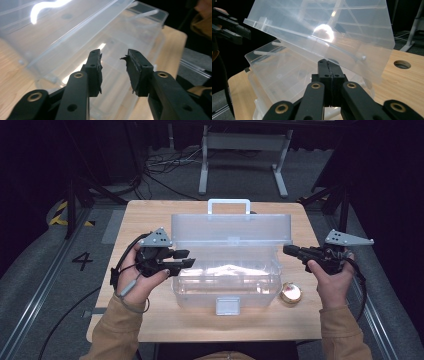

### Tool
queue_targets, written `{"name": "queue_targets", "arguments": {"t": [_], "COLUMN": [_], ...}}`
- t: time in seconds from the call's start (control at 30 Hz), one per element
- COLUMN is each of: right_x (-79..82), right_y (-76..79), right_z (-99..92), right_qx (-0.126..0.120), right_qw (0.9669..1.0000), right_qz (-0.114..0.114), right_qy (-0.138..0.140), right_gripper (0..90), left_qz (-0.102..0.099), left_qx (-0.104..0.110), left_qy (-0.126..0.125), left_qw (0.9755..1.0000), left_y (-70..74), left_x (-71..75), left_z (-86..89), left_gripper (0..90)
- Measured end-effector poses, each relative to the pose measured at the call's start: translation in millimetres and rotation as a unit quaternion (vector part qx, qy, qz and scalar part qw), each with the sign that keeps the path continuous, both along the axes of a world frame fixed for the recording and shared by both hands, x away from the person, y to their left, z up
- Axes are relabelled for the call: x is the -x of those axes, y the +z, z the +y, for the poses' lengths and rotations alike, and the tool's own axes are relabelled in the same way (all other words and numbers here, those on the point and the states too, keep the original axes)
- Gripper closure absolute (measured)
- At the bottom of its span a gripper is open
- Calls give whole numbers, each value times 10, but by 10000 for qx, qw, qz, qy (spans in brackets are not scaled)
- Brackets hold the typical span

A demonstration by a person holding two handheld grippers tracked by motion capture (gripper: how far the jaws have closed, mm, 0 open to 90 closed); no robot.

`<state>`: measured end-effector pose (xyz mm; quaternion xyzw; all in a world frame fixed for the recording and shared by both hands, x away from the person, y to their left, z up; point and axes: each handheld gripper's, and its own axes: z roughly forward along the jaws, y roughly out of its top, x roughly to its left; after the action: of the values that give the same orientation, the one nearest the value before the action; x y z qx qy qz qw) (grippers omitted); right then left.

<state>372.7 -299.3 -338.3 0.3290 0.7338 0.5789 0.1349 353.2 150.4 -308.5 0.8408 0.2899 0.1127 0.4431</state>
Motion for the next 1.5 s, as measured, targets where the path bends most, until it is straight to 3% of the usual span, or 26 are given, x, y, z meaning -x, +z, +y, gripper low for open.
{"name": "queue_targets", "arguments": {"t": [0.27, 0.5, 0.97, 1.2, 1.4, 1.5], "right_x": [14, 28, 60, 139, 164, 156], "right_y": [-23, -47, -36, -24, -30, -57], "right_z": [2, -9, -33, -98, -170, -160], "right_qx": [-34, -43, -21, 377, 605, 779], "right_qw": [10000, 9999, 9996, 9990, 9981, 9961], "right_qz": [-58, -53, -11, 88, -57, -342], "right_qy": [23, 105, 270, 219, -102, -229], "right_gripper": [900, 900, 900, 882, 789, 745], "left_qz": [18, -56, -152, -134, -113, -123], "left_qx": [39, 342, 448, 550, 547, 543], "left_qy": [460, 781, 773, 725, 689, 682], "left_qw": [9989, 9963, 9959, 9958, 9961, 9961], "left_y": [-114, -185, -226, -210, -194, -193], "left_x": [-86, -152, -187, -232, -263, -269], "left_z": [58, 160, 181, 180, 197, 201], "left_gripper": [743, 849, 834, 835, 844, 846]}}
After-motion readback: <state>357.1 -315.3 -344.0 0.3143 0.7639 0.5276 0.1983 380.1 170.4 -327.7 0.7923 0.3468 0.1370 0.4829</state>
